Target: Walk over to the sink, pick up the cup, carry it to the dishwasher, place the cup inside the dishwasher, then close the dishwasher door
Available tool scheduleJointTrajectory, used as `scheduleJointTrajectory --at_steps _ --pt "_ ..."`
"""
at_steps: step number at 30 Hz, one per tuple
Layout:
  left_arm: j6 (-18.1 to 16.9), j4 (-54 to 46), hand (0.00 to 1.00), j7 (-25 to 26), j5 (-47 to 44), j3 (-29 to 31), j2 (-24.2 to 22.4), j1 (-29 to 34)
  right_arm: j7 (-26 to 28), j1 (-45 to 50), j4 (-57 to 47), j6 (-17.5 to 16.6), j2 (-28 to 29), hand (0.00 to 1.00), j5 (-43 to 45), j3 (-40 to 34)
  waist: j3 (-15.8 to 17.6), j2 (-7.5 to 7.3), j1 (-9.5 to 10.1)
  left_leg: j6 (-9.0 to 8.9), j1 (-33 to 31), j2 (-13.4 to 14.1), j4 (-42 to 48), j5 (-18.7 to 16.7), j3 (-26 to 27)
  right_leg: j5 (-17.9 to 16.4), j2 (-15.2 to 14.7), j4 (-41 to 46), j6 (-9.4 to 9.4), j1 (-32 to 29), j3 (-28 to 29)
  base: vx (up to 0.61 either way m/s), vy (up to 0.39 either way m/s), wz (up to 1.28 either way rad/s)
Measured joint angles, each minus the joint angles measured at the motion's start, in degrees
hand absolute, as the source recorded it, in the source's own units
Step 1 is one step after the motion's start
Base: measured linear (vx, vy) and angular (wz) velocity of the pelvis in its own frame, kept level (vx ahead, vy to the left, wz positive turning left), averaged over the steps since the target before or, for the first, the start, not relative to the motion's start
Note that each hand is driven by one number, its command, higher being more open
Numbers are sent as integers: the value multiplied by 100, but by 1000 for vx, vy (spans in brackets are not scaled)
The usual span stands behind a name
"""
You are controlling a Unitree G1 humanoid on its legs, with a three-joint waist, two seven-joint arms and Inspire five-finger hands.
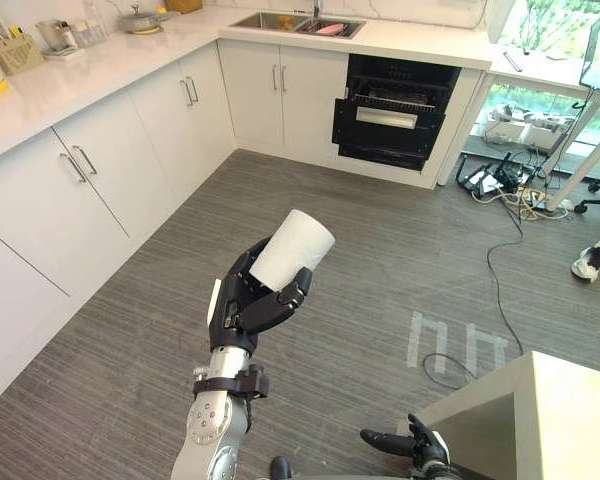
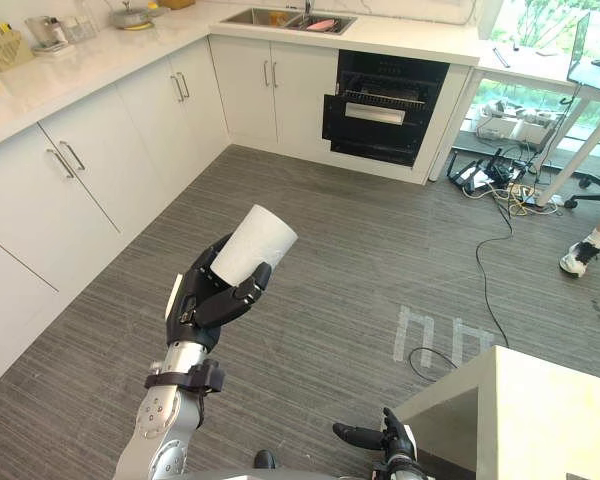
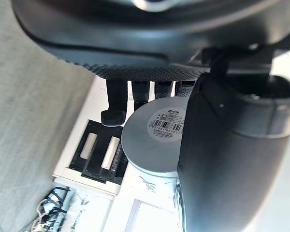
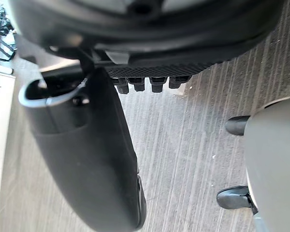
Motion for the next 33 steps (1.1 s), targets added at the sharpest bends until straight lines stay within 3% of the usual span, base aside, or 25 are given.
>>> scheduleJointTrajectory --at_steps 5,8,9,10,12,14,15,19,20,22,23,24,26,27,28,29,31,33 --pt "36 -17 0 -72 -22 55 2 -39 -47 -10 -4 1 -18 100 8 -2 -1 0 -5 16 -330 124 764 -520 237 15 -1 -22 -16 -58 210 100 -5 -28" --pt "37 -30 0 -76 -20 -53 -4 -93 -56 -45 -44 3 -49 100 7 -6 1 -1 -52 32 -488 138 1150 -826 256 -156 -58 196 42 -135 239 149 32 -8" --pt "37 -40 0 -76 -18 -127 -5 -129 -67 -40 -137 10 -73 100 5 -6 11 -7 -55 68 -466 86 1241 -1017 267 -425 -148 715 136 -291 238 145 68 0" --pt "37 -45 0 -77 -16 -151 -7 -144 -73 -39 -189 15 -81 100 3 -10 21 -1 -61 84 -433 61 1267 -1070 265 -544 -193 1049 197 -397 226 170 108 7" --pt "37 -112 0 -77 -13 -233 -6 -181 -95 -23 -413 21 -91 100 -15 -8 97 19 -88 135 -178 -23 1258 -1204 188 -726 -368 2515 278 -832 81 149 109 21" --pt "25 -302 0 -80 -3 -308 92 -209 -96 -11 -608 18 -52 100 -21 11 205 -60 -138 236 119 -149 1279 -1341 -1 -740 -561 3908 236 -1276 19 262 106 52" --pt "25 -355 0 -78 0 -356 132 -239 -92 -10 -686 19 -45 100 -23 33 220 -52 -187 266 237 -179 1330 -1454 -150 -952 -570 4303 84 -1475 81 259 64 59" --pt "-85 -481 0 -63 -1 -362 125 -344 -83 -105 -970 12 -1 100 -73 255 321 4 -208 209 609 -157 1246 -1622 -465 -1235 -394 4115 -39 -2065 -58 303 8 49" --pt "-86 -481 0 -62 -4 -372 124 -427 -72 -181 -987 12 26 100 -73 263 336 29 -223 120 678 -104 1229 -1681 -568 -1231 -275 3796 -39 -2254 -115 335 -67 47" --pt "-112 -483 0 -50 -6 -389 121 -507 -79 -219 -1078 12 33 100 -73 315 335 -2 -227 -66 807 -69 1202 -1794 -635 -1037 -123 3131 -57 -2395 -148 359 -98 46" --pt "-127 -482 0 -48 -10 -394 123 -489 -81 -166 -1153 -7 34 100 -75 366 303 -94 -234 -229 948 -119 1226 -1923 -652 -545 -115 2730 -186 -2352 -138 437 -158 40" --pt "-123 -433 0 -44 -11 -427 58 -477 -84 -131 -1163 -10 -20 100 -76 386 299 -20 -246 -303 1068 -45 1321 -2084 -701 -360 -125 2810 -349 -2267 -208 540 -194 35" --pt "-117 -429 0 -43 -12 -520 -86 -413 -93 -65 -1264 -2 -80 100 -77 429 265 194 -228 -469 934 283 2054 -2188 -686 -584 83 2626 -452 -1883 -415 498 -197 27" --pt "-116 -429 0 -44 -15 -530 -151 -415 -96 13 -1407 2 -78 100 -77 459 302 220 -222 -509 683 445 2802 -2173 -661 -603 174 2442 -486 -1614 -500 447 -215 33" --pt "-115 -432 0 -72 -21 -559 -221 -403 -102 153 -1656 1 -60 100 -77 469 348 231 -196 -666 198 731 4184 -2033 -633 -618 300 2134 -528 -1197 -562 347 -175 21" --pt "-115 -437 0 -80 -30 -564 -246 -375 -112 217 -1764 1 -51 100 -75 475 352 230 -163 -693 8 881 4778 -2014 -575 -634 363 2010 -555 -984 -563 500 -206 7" --pt "-121 -504 0 -83 -146 -560 -313 -270 -194 353 -2043 -38 -47 100 -73 478 369 211 -80 -554 -465 1395 5940 -2093 -239 -676 467 1567 -616 -311 -531 396 -122 -11" --pt "-127 -631 0 -108 -212 -522 -325 -253 -283 284 -2060 -93 -95 100 -71 438 386 184 -19 -406 -1017 1580 5811 -2187 -73 -682 444 1202 -615 46 -447 282 7 -13"
